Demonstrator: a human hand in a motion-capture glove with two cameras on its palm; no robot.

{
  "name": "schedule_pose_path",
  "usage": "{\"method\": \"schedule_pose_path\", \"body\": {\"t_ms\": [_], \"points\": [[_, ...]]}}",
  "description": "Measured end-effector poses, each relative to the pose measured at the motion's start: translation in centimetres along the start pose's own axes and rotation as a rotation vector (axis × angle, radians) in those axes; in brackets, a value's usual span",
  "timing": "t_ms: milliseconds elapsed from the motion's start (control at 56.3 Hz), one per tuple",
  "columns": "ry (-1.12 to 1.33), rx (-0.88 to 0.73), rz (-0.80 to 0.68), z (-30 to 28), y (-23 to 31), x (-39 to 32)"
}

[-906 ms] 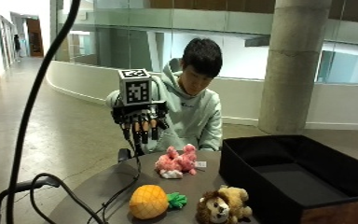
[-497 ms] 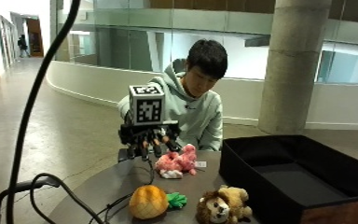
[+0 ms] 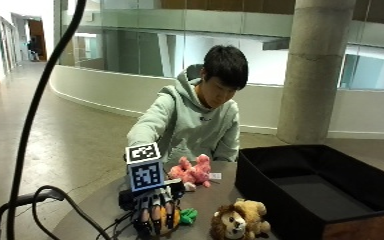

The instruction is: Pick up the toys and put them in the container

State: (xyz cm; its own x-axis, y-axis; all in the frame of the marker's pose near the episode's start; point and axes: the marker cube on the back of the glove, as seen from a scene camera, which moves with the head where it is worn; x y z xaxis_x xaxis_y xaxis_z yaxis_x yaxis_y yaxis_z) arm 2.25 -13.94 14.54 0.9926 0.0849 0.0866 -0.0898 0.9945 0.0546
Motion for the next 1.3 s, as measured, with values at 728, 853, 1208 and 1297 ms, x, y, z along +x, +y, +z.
{"method": "schedule_pose_path", "body": {"t_ms": [728, 853, 1208, 1297], "points": [[-0.037, -0.074, -0.295, -17.7, 6.5, -18.9], [-0.093, 0.106, -0.360, -20.8, 6.9, -27.0], [-0.140, 0.062, -0.441, -18.4, 5.0, -38.9], [-0.139, 0.068, -0.432, -18.4, 4.4, -37.8]]}}
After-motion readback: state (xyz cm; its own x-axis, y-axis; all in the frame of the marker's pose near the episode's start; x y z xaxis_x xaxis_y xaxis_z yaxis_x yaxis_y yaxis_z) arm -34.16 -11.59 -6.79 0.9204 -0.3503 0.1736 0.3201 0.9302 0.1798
